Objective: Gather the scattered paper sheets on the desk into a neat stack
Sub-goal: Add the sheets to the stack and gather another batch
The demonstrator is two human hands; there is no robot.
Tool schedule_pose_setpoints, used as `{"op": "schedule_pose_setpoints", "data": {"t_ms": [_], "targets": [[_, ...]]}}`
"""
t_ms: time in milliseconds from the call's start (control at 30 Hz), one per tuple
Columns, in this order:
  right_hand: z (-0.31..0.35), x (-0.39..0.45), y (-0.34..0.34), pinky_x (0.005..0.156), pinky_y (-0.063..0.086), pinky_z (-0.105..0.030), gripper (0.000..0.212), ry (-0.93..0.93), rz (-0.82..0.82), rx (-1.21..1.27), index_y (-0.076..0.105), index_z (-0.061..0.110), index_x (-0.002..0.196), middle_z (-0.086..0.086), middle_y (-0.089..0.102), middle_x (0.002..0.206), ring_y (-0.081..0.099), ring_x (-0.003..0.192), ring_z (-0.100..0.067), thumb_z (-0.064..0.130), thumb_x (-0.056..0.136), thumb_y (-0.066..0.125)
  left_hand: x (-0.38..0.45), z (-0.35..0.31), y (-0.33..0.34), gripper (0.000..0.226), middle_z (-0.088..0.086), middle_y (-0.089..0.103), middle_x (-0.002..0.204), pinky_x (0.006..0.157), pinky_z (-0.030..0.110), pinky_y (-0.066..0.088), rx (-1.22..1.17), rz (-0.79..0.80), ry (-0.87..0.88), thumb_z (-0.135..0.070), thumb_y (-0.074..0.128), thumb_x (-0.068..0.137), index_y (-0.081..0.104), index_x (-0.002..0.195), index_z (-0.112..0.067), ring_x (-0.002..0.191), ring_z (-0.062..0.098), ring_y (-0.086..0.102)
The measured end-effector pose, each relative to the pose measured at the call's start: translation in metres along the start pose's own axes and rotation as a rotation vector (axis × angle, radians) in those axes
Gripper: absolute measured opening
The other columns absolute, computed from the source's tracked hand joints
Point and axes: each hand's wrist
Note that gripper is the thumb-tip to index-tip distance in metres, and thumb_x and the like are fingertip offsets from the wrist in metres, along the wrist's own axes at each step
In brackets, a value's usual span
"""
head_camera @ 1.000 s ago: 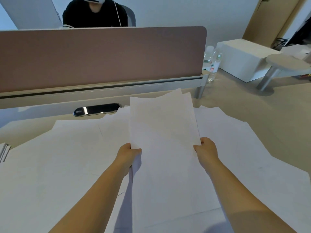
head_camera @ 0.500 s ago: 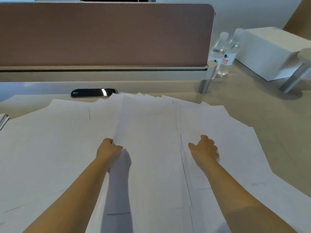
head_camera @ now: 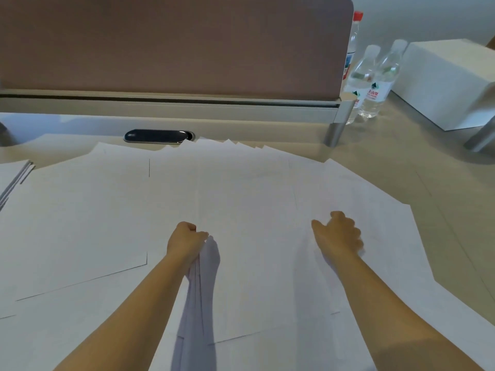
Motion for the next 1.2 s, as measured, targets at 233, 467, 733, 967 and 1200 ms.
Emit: {"op": "schedule_pose_setpoints", "data": {"t_ms": [233,467,733,967,1200], "targets": [[-0.002,-0.02,0.015,0.108,0.028,-0.042,0.056,-0.026,0.054,0.039,0.032,0.007,0.139,-0.012,0.035,0.143,0.033,0.132,-0.03,0.038,0.093,0.041,-0.012,-0.014,0.029,0.006,0.007,0.049,0.083,0.058,0.023,0.037,-0.104,0.114,0.046,-0.008,0.052,0.09,0.047,0.087,-0.009,0.067,0.017,0.047],[-0.017,-0.011,-0.002,0.107,0.033,-0.043,0.05,0.044,-0.022,0.064,0.039,0.01,0.136,-0.012,0.043,0.138,0.039,0.127,-0.031,0.03,0.09,0.045,-0.018,-0.021,0.023,0.043,0.014,0.05,0.128,0.095,0.04,0.04,0.217,-0.096,-0.048,-0.023,0.056,0.088,0.046,0.126,-0.007,0.119,0.035,0.046],[0.004,-0.02,0.004,0.099,0.036,-0.037,0.054,0.073,0.116,0.221,0.028,0.002,0.137,-0.013,0.034,0.142,0.037,0.128,-0.033,0.02,0.09,0.048,-0.025,-0.032,0.032,0.065,0.019,0.036,0.137,0.091,0.045,0.045,-0.017,0.059,-0.202,-0.021,0.062,0.086,0.028,0.137,0.001,0.121,0.04,0.046],[0.004,-0.017,0.014,0.067,0.038,-0.025,0.049,0.058,0.292,0.347,0.034,-0.004,0.13,-0.004,0.047,0.087,0.046,0.074,-0.017,0.011,0.087,0.051,-0.026,-0.023,0.008,0.028,0.015,0.057,0.079,0.065,0.031,0.052,-0.324,0.212,-0.206,0.002,0.058,0.085,0.051,0.109,-0.009,0.069,0.029,0.055],[0.017,-0.015,0.001,0.098,0.036,-0.037,0.051,0.01,0.074,0.059,0.038,0.002,0.128,-0.013,0.039,0.132,0.04,0.122,-0.031,0.023,0.085,0.055,-0.028,-0.011,0.014,0.029,0.023,0.061,0.109,0.085,0.039,0.046,0.011,0.131,-0.007,-0.001,0.055,0.086,0.054,0.115,0.003,0.095,0.033,0.056]]}}
Point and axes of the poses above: each hand's wrist, its own x-axis towards the middle knuckle, its own y-axis out of the palm, z = x × y
